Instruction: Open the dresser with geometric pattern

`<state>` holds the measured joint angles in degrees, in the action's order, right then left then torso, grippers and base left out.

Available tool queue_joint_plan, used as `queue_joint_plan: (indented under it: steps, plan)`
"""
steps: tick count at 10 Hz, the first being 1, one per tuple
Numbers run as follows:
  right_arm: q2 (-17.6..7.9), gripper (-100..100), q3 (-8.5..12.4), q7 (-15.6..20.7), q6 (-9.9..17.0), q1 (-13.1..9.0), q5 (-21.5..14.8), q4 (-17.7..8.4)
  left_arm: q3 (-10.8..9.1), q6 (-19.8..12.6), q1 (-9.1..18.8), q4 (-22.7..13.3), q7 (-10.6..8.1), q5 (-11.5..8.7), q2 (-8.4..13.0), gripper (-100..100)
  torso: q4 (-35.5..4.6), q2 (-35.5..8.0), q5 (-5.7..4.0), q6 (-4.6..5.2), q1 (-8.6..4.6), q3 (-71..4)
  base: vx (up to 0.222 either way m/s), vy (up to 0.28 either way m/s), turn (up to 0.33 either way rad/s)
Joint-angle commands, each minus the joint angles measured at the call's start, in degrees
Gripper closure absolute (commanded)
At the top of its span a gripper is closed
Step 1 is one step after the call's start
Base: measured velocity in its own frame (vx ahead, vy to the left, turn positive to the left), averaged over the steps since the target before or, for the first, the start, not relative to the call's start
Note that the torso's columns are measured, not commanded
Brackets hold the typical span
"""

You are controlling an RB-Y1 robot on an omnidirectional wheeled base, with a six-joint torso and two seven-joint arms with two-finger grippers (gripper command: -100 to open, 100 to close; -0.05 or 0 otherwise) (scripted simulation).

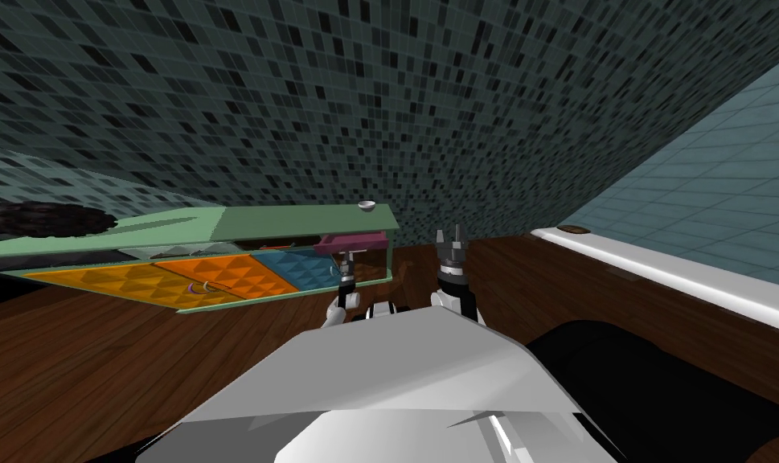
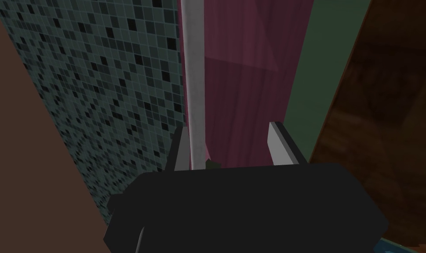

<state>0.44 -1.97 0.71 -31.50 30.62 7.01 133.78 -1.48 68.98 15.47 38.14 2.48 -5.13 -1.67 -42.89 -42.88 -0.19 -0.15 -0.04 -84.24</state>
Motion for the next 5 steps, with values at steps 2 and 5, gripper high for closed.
queue_joint_plan:
  steps: [2,5]
  plan:
    - [0.00,0,0.00,0.00,0.00,0.01,0.00,0.00,0.01,-0.25,0.48,-0.32,0.06,-0.03,-0.05,100,-0.07,0.06,-0.06,0.00,-0.13,-0.03,-0.006,-0.003,0.008]
    - [0.00,0,0.00,0.00,0.00,0.00,0.00,0.00,-0.49,-4.75,3.89,0.63,0.37,-0.30,-0.14,-100,0.45,0.33,0.16,0.14,0.02,-0.17,-0.065,-0.001,0.053]
